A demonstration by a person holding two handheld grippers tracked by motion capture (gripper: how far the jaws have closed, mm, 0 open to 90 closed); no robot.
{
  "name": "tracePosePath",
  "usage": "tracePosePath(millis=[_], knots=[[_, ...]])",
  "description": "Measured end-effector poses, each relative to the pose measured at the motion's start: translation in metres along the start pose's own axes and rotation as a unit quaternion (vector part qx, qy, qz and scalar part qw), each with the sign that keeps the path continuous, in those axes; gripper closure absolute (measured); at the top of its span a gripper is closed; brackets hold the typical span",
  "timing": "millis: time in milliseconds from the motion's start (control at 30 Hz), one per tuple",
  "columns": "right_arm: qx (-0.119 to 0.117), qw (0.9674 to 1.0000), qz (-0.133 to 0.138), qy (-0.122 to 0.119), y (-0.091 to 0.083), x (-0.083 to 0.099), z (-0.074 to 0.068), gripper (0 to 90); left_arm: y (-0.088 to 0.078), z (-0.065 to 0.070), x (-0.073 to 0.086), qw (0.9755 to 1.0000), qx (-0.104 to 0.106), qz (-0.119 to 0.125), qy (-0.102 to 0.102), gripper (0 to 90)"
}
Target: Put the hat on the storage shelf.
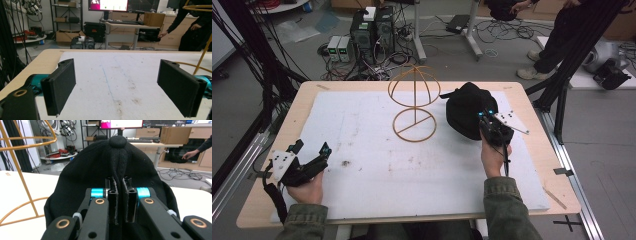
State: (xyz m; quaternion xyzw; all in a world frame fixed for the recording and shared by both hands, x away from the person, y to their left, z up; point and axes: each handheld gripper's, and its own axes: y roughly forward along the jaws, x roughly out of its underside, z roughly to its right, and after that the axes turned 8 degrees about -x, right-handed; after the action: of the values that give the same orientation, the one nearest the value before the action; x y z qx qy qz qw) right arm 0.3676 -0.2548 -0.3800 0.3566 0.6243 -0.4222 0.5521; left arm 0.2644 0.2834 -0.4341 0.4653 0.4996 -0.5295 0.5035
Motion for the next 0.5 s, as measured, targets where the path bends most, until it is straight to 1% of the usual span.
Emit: tracePosePath(millis=[67, 200, 233, 300, 433, 467, 500], knots=[[0.007, 1.0, 0.0, 0.002, -0.002, -0.003, 0.0, 85.7, 0.0, 0.0, 0.0, 1.0, 0.001, -0.001, 0.001, 15.4], [0.008, 0.9999, 0.008, -0.002, -0.004, -0.004, 0.001, 85.6, 0.0, 0.0, 0.0, 1.0, 0.001, -0.001, 0.0, 15.4], [0.007, 0.9998, 0.019, -0.004, -0.006, -0.006, 0.001, 85.6, 0.0, 0.0, 0.0, 1.0, 0.001, -0.002, 0.001, 15.5], [0.004, 0.9995, 0.029, -0.007, -0.008, -0.008, 0.0, 85.6, 0.0, 0.0, 0.0, 1.0, 0.001, -0.001, 0.001, 15.4], [-0.001, 0.9988, 0.046, -0.015, -0.011, -0.016, -0.003, 85.6, 0.001, 0.001, 0.0, 1.0, 0.002, -0.001, 0.001, 15.4], [-0.001, 0.9988, 0.046, -0.015, -0.011, -0.016, -0.003, 85.6, 0.001, 0.001, 0.0, 1.0, 0.001, -0.001, 0.001, 15.4], [-0.003, 0.9985, 0.053, -0.017, -0.013, -0.019, -0.005, 85.6, 0.001, 0.001, 0.0, 1.0, 0.001, -0.002, 0.001, 15.5]])
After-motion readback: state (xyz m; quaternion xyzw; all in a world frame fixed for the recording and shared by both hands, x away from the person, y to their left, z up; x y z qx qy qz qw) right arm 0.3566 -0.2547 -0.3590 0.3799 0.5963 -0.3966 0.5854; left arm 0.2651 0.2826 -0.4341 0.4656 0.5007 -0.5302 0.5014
